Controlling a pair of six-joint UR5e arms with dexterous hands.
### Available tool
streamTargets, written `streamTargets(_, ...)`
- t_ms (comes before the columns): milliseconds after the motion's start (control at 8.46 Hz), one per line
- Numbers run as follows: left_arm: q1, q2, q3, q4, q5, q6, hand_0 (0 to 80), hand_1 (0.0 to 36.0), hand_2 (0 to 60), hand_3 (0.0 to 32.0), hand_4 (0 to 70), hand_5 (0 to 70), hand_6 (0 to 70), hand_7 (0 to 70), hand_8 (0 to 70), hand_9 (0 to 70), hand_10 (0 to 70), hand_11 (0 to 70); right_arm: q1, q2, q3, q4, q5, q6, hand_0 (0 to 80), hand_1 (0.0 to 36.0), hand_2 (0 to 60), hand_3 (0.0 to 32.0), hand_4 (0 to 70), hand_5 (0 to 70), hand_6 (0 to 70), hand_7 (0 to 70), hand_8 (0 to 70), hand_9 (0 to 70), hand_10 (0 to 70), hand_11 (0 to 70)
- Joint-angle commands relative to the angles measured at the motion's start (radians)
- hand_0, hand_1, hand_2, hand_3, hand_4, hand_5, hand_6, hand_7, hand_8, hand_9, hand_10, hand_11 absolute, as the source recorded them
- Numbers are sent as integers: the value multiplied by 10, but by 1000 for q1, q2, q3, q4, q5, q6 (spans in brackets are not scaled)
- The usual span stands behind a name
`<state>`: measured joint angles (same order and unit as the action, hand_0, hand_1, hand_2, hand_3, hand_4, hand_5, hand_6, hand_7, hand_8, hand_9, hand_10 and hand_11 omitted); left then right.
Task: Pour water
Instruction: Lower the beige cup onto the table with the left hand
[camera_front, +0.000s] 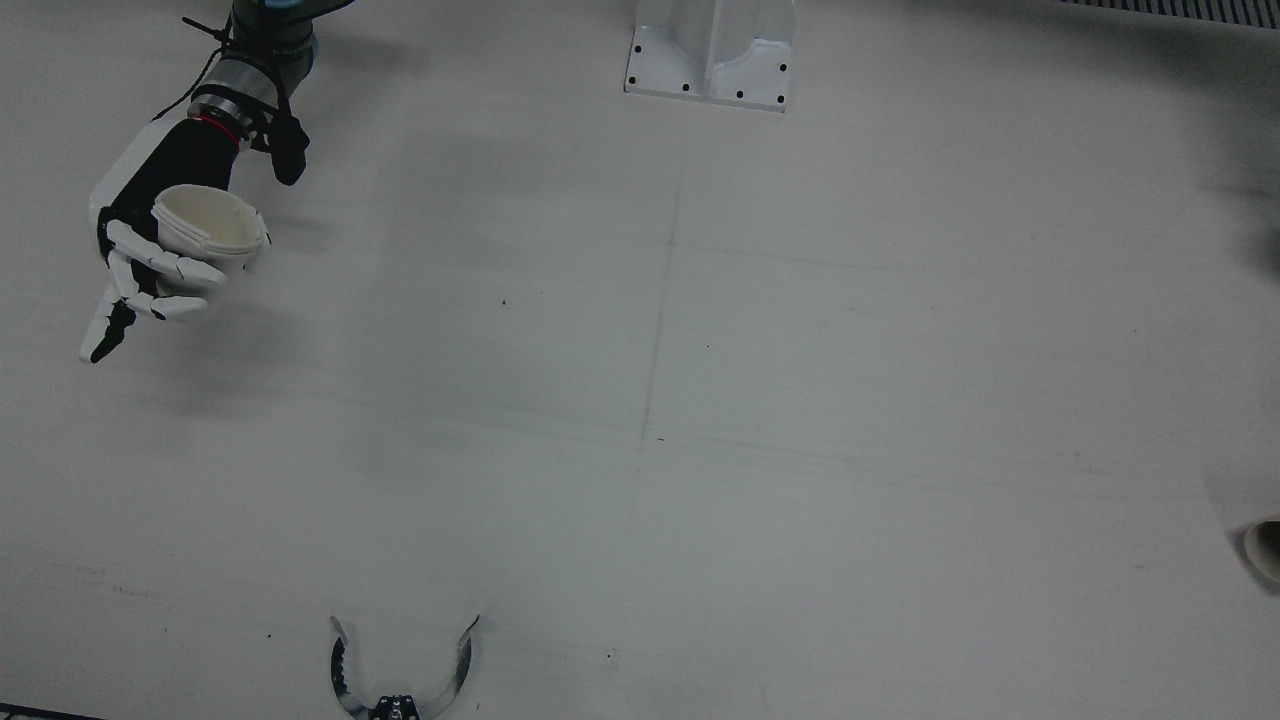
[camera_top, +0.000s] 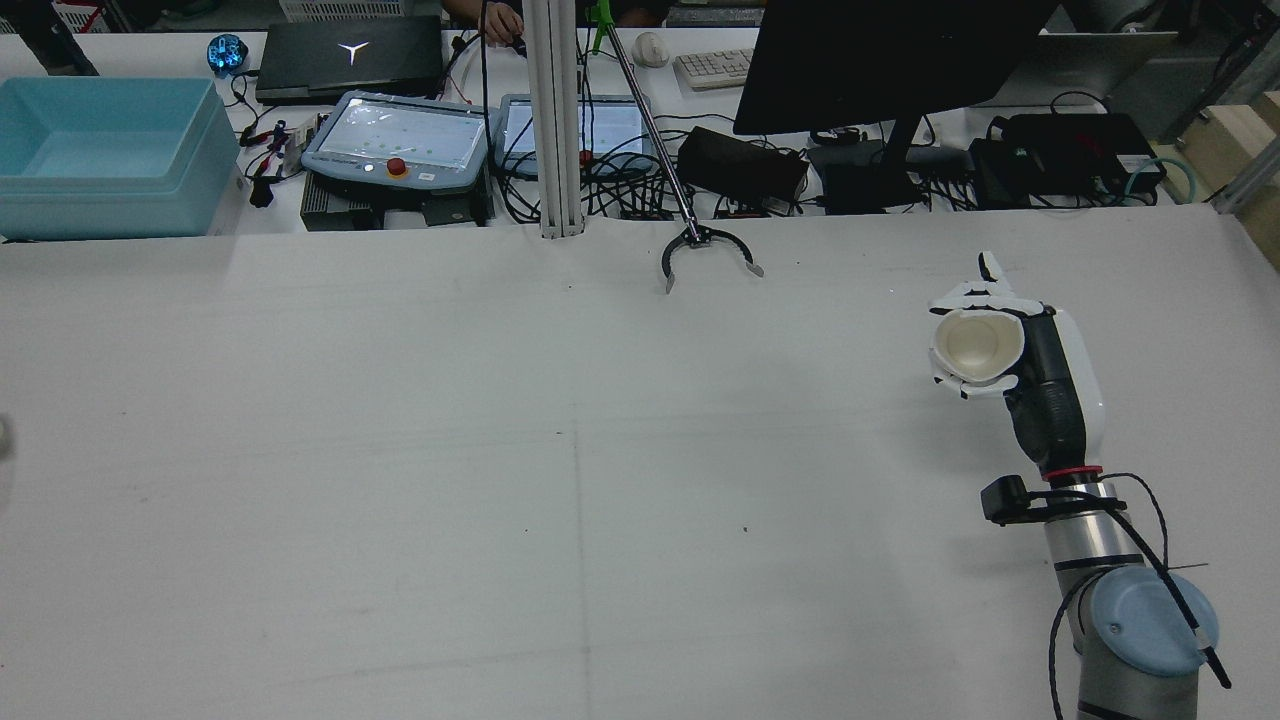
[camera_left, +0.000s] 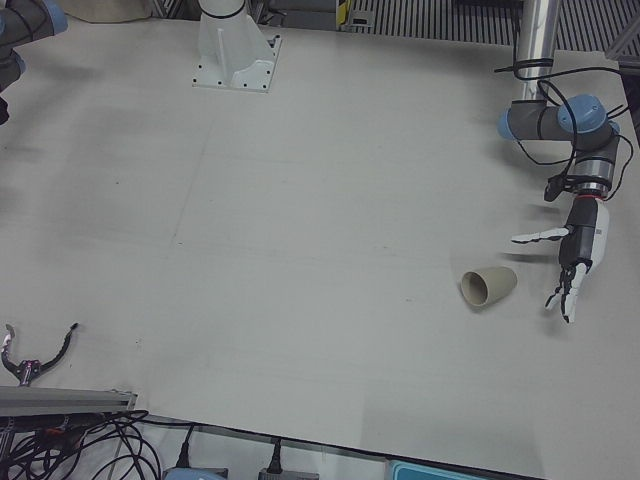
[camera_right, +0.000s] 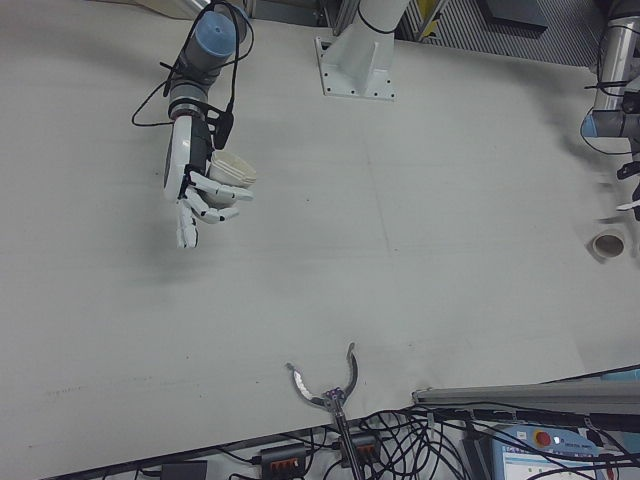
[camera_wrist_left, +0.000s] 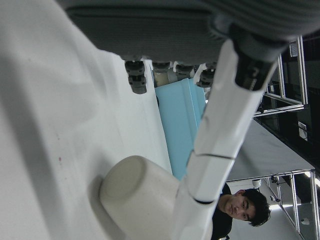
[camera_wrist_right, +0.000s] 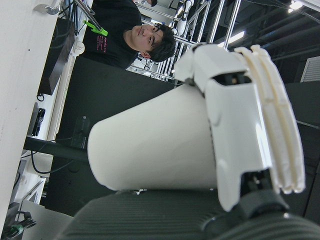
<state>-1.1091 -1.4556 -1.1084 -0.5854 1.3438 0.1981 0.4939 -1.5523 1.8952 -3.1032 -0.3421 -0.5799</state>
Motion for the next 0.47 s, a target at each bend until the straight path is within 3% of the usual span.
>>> streamTargets(0,0,24,-135,40,24,23,800,360,0,0,156,0,30,19,36,8,67,153,0,-3,7,-8,-8,9,800,358,443,0,700,124,428,403,75,66,21,47)
streamTargets(118,2,74,-210,62,35,77,800,360,0,0,205,0,46,53,45,11,56,137,-5,-12,-7,-8,-8,23,777,298,379,0,700,112,426,384,80,62,48,80)
streamTargets(236,0,86,-206,65,35,83,800,360,0,0,198,0,41,54,47,8,52,129,-5,-34,-40,-3,-15,56,730,306,305,0,607,129,391,390,75,64,33,70)
streamTargets(355,2,98,-203,65,35,86,800,360,0,0,210,0,45,57,48,9,55,133,-9,-41,-126,0,-76,169,637,293,248,0,252,133,342,348,79,56,31,71)
